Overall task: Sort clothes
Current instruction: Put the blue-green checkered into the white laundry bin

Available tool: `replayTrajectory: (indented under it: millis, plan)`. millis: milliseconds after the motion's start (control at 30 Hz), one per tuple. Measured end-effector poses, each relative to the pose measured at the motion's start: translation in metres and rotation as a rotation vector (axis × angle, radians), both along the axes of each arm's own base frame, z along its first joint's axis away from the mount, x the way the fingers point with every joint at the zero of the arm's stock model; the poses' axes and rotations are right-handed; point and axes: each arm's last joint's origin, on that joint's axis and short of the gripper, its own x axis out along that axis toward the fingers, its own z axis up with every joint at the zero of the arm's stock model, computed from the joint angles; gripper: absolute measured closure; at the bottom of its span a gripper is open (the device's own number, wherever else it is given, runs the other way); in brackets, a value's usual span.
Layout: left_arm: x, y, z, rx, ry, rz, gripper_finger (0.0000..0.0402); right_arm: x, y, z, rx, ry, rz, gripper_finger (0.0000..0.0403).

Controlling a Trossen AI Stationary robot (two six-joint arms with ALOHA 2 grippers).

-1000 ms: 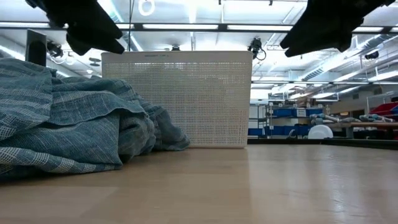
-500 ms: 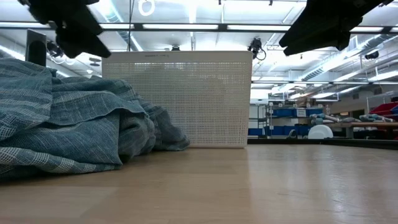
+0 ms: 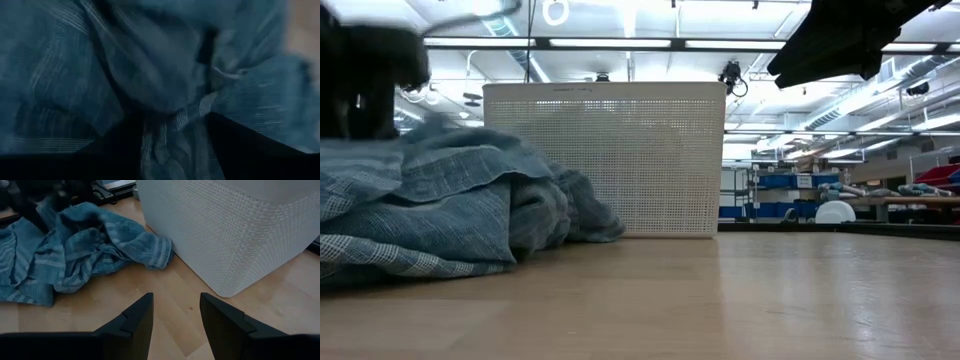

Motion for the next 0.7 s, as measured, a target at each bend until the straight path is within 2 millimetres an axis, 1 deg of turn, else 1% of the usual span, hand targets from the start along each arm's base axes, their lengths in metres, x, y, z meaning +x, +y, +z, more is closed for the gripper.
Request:
replayTrajectory:
  millis: [100, 167, 233, 333, 400, 467, 533, 600, 633, 700]
  plan:
    - [-0.001, 0.001, -0.031, -0.033, -0.022, 0.021, 0.0174, 0.0, 0.0, 0.0, -0.001, 0.0, 0.0, 0.0241]
    - [0.0, 0.003, -0.048, -0.064, -0.067, 0.036, 0.0174, 0.0, -0.001, 0.0, -0.001, 0.0, -0.003, 0.0241]
    - [0.005, 0.006, -0.06, -0.101, -0.142, 0.068, 0.0174, 0.001, -0.001, 0.0, -0.001, 0.0, -0.005, 0.0241]
    - [0.015, 0.01, -0.069, -0.067, -0.25, 0.152, 0.018, 0.001, -0.002, 0.0, -0.001, 0.0, -0.011, 0.0241]
    - [0.024, 0.012, -0.07, -0.038, -0.323, 0.162, 0.0198, 0.002, -0.003, 0.0, -0.001, 0.0, -0.015, 0.0241]
    - [0.035, 0.014, -0.068, -0.026, -0.402, 0.138, 0.0232, 0.002, -0.004, 0.0, -0.001, 0.0, -0.021, 0.0241]
    - [0.049, 0.014, -0.061, -0.022, -0.491, 0.119, 0.0286, 0.003, -0.006, 0.0, -0.002, 0.0, -0.025, 0.0241]
    - [0.061, 0.014, -0.053, -0.011, -0.549, 0.091, 0.0356, 0.003, -0.007, 0.0, -0.011, 0.005, -0.024, 0.0241]
    - [0.067, 0.015, -0.048, -0.006, -0.574, 0.08, 0.0377, 0.004, -0.007, 0.0, -0.014, 0.007, -0.024, 0.0241]
    - [0.08, 0.014, -0.034, 0.007, -0.634, 0.046, 0.039, 0.004, -0.007, 0.0, -0.015, 0.008, -0.024, 0.0241]
